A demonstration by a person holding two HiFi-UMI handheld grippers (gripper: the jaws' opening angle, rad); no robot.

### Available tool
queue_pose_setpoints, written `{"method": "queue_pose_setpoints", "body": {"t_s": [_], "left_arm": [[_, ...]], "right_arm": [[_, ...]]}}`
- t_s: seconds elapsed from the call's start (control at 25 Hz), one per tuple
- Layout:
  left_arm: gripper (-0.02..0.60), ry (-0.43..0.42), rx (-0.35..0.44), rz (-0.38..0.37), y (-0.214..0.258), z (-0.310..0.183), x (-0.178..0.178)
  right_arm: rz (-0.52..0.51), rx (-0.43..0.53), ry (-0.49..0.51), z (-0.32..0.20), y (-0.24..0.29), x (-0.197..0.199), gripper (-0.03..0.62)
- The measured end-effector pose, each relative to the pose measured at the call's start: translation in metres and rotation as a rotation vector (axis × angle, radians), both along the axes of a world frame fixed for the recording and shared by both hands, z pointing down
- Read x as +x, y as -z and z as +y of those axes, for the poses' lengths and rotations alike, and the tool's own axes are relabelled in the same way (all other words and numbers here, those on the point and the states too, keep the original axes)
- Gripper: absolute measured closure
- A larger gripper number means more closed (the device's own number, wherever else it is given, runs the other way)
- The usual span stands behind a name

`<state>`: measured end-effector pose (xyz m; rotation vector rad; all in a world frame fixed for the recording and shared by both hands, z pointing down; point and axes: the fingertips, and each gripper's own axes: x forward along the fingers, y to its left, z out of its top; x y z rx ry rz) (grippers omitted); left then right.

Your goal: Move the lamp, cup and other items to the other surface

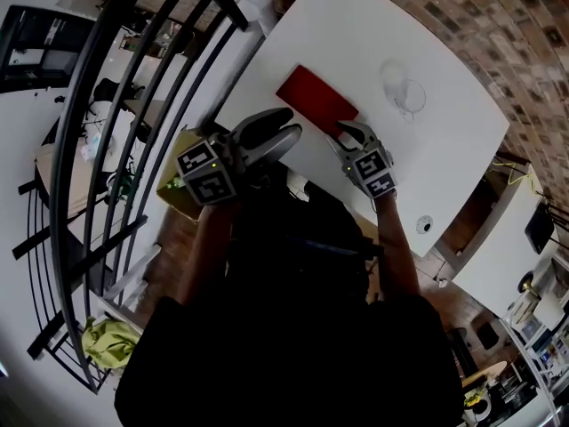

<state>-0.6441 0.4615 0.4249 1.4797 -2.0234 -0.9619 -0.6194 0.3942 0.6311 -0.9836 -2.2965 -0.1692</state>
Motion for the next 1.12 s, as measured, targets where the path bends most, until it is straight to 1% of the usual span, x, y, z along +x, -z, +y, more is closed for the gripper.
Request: {"method": "queue_pose_setpoints", "body": {"t_s": [0.16, 0.24, 0.32, 0.44, 0.6, 0.76, 0.84, 1.0, 1.12], "left_arm": [[0.425, 0.016, -0.004, 0.002, -0.001, 0.012, -0.002], [0.425, 0.024, -0.005, 0.003, -0.001, 0.016, -0.004], [0.425, 0.034, -0.005, 0.003, 0.0, 0.021, -0.004], [0.425, 0.048, -0.002, 0.0, 0.002, 0.029, -0.005], [0.425, 0.063, 0.0, 0.0, 0.003, 0.041, -0.008], [0.425, 0.072, 0.004, -0.003, 0.004, 0.048, -0.009], [0.425, 0.072, 0.007, -0.006, 0.004, 0.051, -0.01], [0.425, 0.071, 0.015, -0.011, 0.006, 0.058, -0.012], [0.425, 0.065, 0.023, -0.016, 0.009, 0.062, -0.013]], "right_arm": [[0.009, 0.117, 0.086, 0.021, -0.016, -0.001, 0.465], [-0.008, 0.191, 0.146, 0.031, -0.031, -0.005, 0.465], [-0.018, 0.247, 0.186, 0.04, -0.042, -0.008, 0.465], [-0.017, 0.319, 0.205, 0.047, -0.052, -0.012, 0.466], [-0.013, 0.395, 0.22, 0.05, -0.056, -0.014, 0.503], [-0.002, 0.427, 0.251, 0.053, -0.057, -0.01, 0.546], [0.017, 0.421, 0.24, 0.054, -0.058, -0.01, 0.548], [0.073, 0.378, 0.195, 0.057, -0.06, -0.011, 0.556], [0.085, 0.368, 0.173, 0.055, -0.059, -0.01, 0.566]]}}
